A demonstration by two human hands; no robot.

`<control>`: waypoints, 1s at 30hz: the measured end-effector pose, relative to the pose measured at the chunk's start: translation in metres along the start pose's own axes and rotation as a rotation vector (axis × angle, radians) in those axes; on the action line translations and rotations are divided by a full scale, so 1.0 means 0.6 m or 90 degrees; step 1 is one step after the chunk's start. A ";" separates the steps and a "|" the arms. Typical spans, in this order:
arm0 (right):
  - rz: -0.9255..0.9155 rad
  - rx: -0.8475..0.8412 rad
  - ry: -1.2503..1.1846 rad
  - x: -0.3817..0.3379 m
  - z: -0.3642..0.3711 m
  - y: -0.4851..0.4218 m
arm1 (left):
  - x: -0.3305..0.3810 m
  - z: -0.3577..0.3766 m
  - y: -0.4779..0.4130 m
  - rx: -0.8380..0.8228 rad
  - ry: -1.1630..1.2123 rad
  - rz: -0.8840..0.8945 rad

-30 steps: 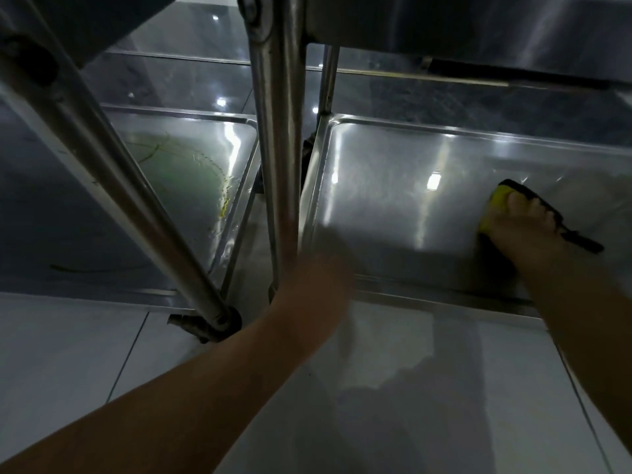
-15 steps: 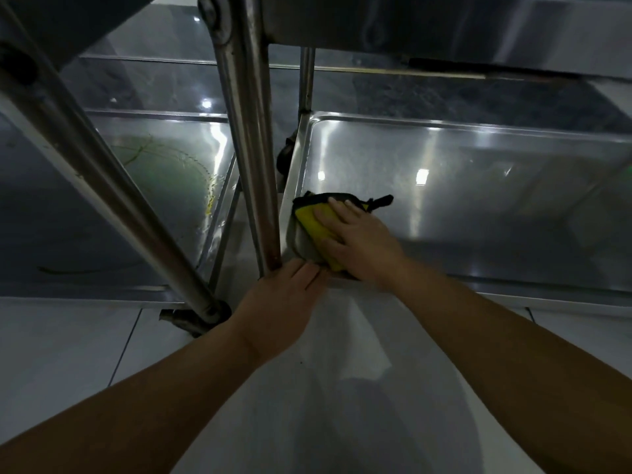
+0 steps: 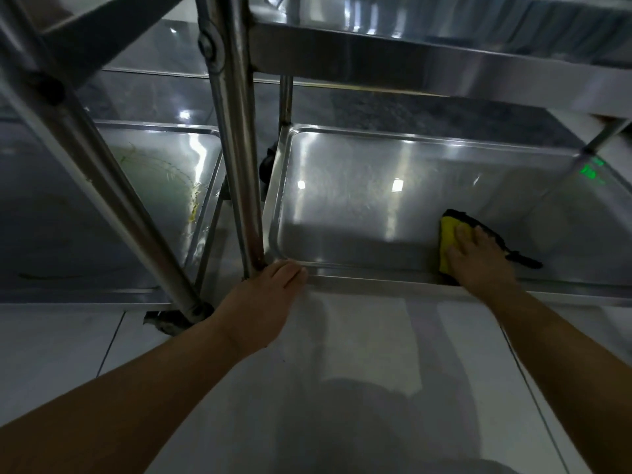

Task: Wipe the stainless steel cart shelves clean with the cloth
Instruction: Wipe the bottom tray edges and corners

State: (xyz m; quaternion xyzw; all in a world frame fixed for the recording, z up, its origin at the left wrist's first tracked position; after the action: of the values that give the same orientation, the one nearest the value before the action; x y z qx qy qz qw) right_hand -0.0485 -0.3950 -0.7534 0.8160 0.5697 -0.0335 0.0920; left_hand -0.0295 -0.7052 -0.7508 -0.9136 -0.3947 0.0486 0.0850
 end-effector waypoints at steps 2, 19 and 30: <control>-0.042 0.001 0.005 -0.049 0.024 0.027 | -0.001 -0.007 0.006 0.017 0.005 0.013; -0.494 0.171 0.101 -0.248 0.054 0.120 | 0.038 -0.044 -0.006 0.074 0.004 0.035; -0.255 0.195 0.142 0.229 -0.041 0.065 | 0.289 -0.043 -0.224 0.073 -0.001 0.186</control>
State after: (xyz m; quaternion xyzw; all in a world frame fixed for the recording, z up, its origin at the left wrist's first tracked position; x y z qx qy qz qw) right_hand 0.0348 -0.2763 -0.7465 0.6899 0.7148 -0.0471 -0.1040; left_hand -0.0026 -0.4910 -0.7031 -0.9548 -0.2545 0.0837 0.1284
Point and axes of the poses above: each hand's wrist, its own y-axis away from the middle knuckle, its own z-axis out of the palm, x = y × z, the point moved 10 cm from there along -y, towards the middle knuckle, and after that the axes turned 2 degrees about -z, right-handed, at the moved point
